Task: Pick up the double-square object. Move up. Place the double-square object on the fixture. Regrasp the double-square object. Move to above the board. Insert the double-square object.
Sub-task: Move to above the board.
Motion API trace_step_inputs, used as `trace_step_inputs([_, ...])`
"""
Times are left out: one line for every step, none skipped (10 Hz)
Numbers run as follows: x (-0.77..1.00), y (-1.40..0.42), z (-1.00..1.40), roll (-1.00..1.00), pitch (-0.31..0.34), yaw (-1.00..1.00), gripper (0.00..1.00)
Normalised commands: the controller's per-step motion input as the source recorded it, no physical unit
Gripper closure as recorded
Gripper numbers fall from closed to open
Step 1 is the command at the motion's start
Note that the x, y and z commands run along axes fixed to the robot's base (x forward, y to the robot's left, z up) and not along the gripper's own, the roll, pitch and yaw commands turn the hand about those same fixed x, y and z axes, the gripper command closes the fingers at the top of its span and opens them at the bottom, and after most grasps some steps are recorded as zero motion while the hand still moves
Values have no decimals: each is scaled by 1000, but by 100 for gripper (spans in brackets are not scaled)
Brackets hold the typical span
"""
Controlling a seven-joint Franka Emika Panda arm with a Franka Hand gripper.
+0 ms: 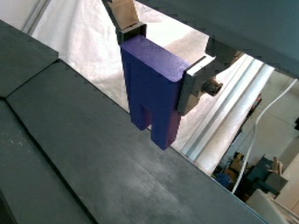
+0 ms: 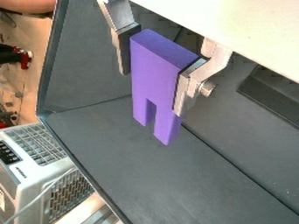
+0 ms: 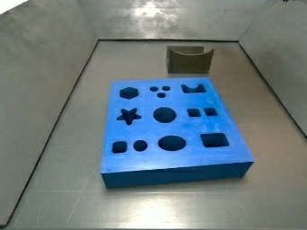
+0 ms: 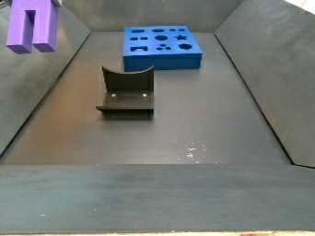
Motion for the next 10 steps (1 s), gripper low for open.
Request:
trace_step_inputs([276, -26, 12, -9, 141, 207, 100])
trace_step_inputs([276, -26, 11, -9, 141, 207, 100])
trace_step_inputs([276, -26, 11, -9, 141, 207, 100])
trace_step_inputs([276, -26, 11, -9, 141, 207, 100])
trace_step_inputs([276, -26, 11, -8, 141, 207, 100])
trace_step_inputs([275, -26, 11, -8, 142, 207, 100])
trace_step_inputs([275, -26, 12, -8, 142, 206, 100])
trace_step_inputs([275, -26, 11, -8, 142, 206, 100])
trace_step_inputs([275, -26, 11, -8, 142, 206, 100])
trace_step_inputs([275, -26, 11, -8, 142, 206, 100])
